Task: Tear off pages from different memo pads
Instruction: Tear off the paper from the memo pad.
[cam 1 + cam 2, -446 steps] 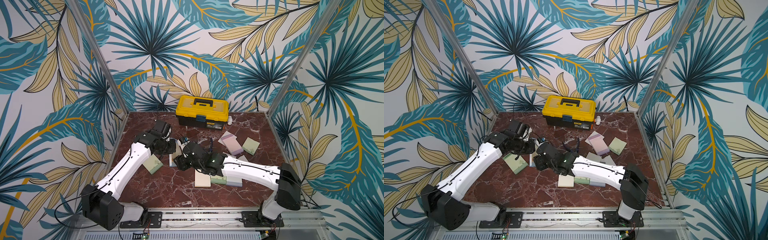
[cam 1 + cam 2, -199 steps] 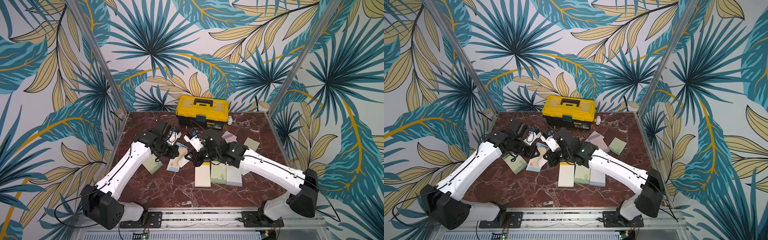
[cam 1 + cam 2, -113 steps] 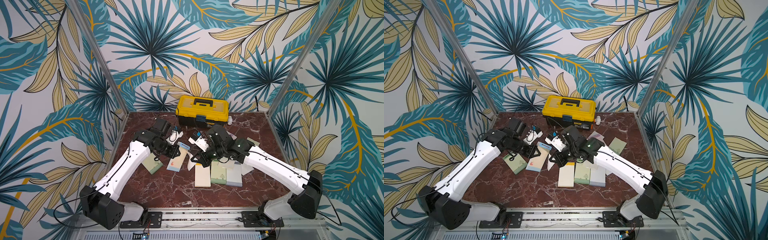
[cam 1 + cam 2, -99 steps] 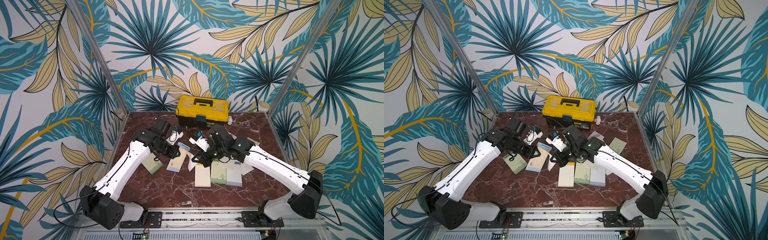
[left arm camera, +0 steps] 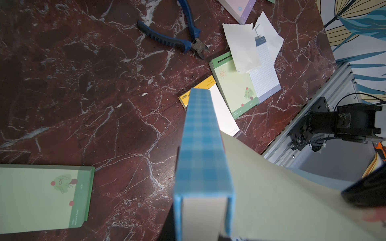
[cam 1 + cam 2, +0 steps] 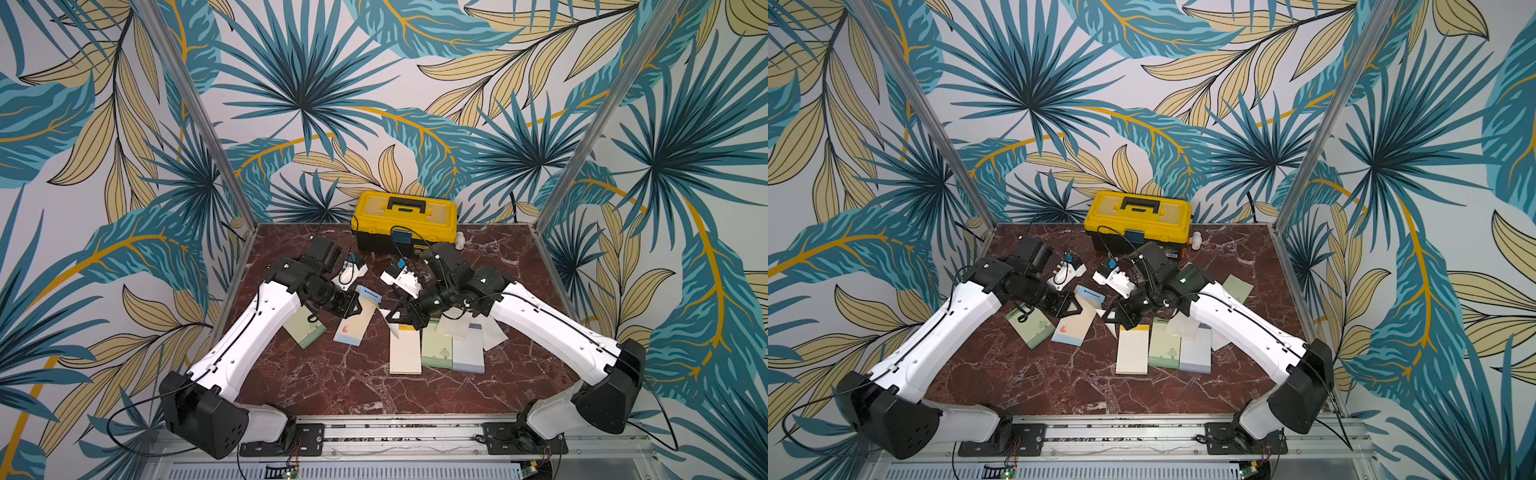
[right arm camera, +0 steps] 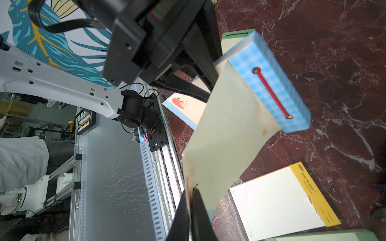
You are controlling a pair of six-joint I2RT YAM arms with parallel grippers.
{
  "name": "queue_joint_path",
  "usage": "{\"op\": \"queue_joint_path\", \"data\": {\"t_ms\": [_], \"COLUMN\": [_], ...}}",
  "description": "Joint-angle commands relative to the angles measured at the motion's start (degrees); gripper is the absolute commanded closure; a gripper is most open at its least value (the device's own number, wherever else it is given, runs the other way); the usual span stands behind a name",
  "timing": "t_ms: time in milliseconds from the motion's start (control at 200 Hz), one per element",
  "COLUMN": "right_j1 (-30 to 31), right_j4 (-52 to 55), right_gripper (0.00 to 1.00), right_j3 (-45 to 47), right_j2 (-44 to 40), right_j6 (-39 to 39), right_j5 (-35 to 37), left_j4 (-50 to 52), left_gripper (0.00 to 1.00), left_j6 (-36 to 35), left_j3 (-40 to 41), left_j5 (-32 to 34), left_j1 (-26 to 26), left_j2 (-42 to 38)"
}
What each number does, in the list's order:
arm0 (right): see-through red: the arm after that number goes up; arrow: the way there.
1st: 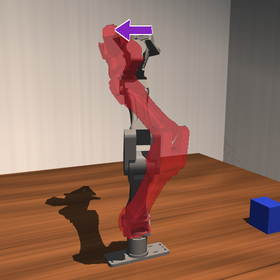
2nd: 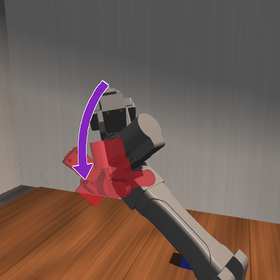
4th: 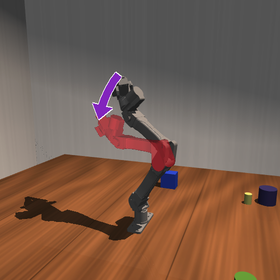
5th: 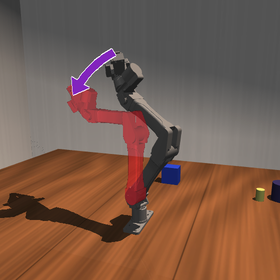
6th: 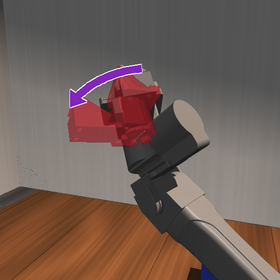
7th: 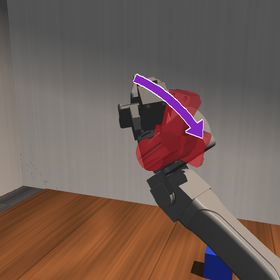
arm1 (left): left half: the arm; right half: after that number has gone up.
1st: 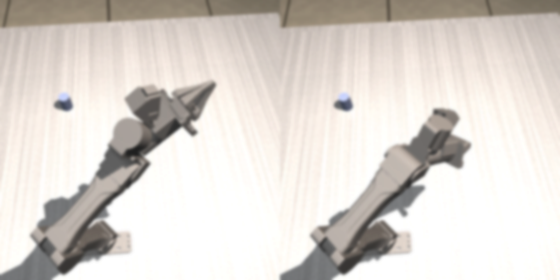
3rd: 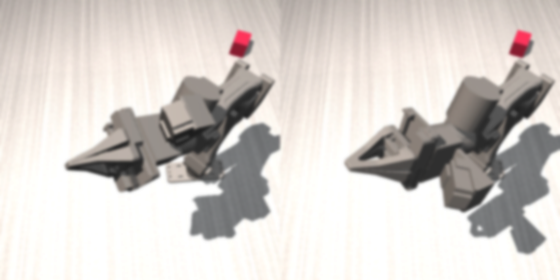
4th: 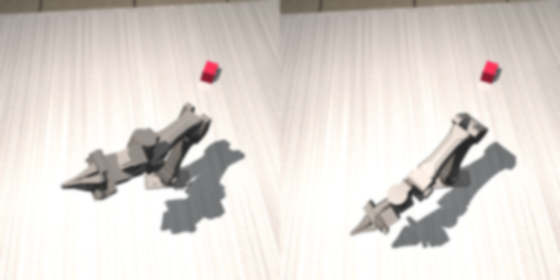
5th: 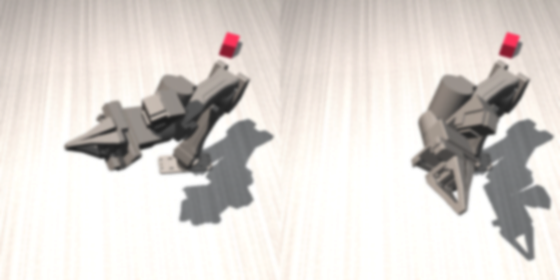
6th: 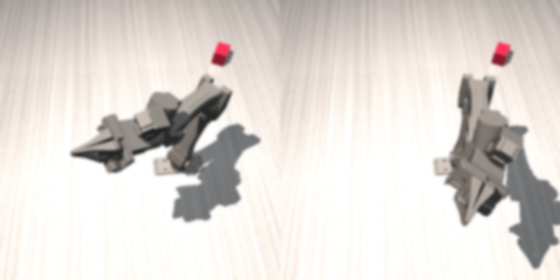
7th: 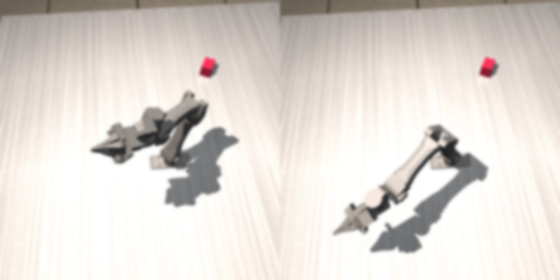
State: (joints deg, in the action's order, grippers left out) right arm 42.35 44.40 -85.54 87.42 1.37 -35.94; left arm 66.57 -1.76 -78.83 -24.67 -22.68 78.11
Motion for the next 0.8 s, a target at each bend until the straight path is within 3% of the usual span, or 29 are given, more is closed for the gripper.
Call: {"op": "queue_joint_path", "data": {"t_ms": [0, 381, 796], "right_j1": [-1.40, -6.33, -14.29], "right_j4": [4.90, 12.02, 8.35], "right_gripper": [0.93, 0.93, 0.93], "right_j3": [-2.53, -4.20, 0.03], "right_j2": [1.47, 2.76, 4.13], "right_j6": [4.10, 10.85, 9.51], "right_j5": [-3.40, -10.20, -13.15], "left_j4": [0.80, 2.35, 1.08], "left_gripper": [1.00, 1.00, 1.00], "left_j6": [-3.28, -6.83, -7.36], "left_j3": [-0.36, 0.77, 2.07], "left_j5": [-4.06, -6.25, -10.85], "left_j1": [0.09, 0.09, 0.88], "left_j2": [-2.03, -2.52, -3.55]}}
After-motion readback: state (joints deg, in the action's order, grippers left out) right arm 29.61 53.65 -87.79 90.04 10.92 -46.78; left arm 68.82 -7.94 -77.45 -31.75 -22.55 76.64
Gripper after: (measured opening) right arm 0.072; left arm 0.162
